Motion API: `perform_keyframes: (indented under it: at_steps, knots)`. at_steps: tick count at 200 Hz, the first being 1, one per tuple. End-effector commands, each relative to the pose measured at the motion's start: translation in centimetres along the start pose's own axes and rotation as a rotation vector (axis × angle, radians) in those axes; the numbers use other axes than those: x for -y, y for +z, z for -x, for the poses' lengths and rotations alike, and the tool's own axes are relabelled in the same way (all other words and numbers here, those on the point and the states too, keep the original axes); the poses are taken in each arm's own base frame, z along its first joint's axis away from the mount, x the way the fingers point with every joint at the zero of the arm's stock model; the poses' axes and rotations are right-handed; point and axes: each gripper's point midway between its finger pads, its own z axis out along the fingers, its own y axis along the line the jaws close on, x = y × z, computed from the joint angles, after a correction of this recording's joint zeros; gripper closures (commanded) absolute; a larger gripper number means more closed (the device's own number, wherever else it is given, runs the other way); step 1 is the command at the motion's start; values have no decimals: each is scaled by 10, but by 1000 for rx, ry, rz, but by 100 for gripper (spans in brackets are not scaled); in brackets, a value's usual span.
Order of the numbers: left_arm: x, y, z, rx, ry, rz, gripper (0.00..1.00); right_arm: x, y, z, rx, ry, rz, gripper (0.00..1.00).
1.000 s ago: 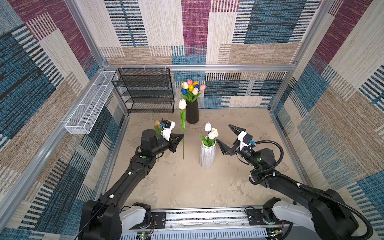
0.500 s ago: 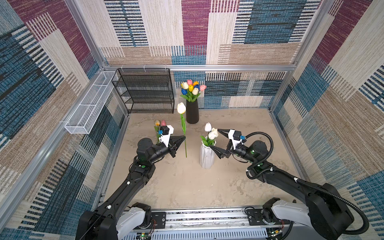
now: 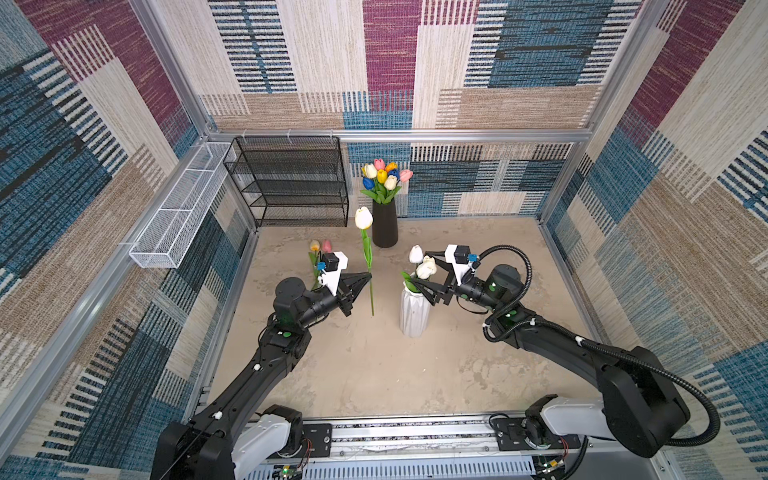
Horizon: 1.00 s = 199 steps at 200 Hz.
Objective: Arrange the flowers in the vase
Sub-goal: 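Hold the cream tulip up while the right gripper reaches the white vase, then carry the cream tulip with the left gripper over the white vase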
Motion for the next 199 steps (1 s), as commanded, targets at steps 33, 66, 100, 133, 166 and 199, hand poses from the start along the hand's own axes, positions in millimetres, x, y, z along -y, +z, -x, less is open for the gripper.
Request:
perform_keyframes:
  at_steps: [33,66,100,133,166,199]
  knots:
    - [2,-1,4,8,42,5,100,-4,9,-8,-29,24,51,22]
    - [3,-1,4,6,43,3,100,-3,10,-10,-31,23,50,35]
    - [3,-1,7,10,45,4,100,-2,10,-6,-24,15,48,51]
    - [3,1,9,12,52,4,100,-3,9,-4,-19,9,44,62]
    - [3,2,12,16,58,7,100,-4,8,-1,-13,1,45,72]
    - [4,6,17,21,65,-5,100,-5,6,3,-4,-7,44,76]
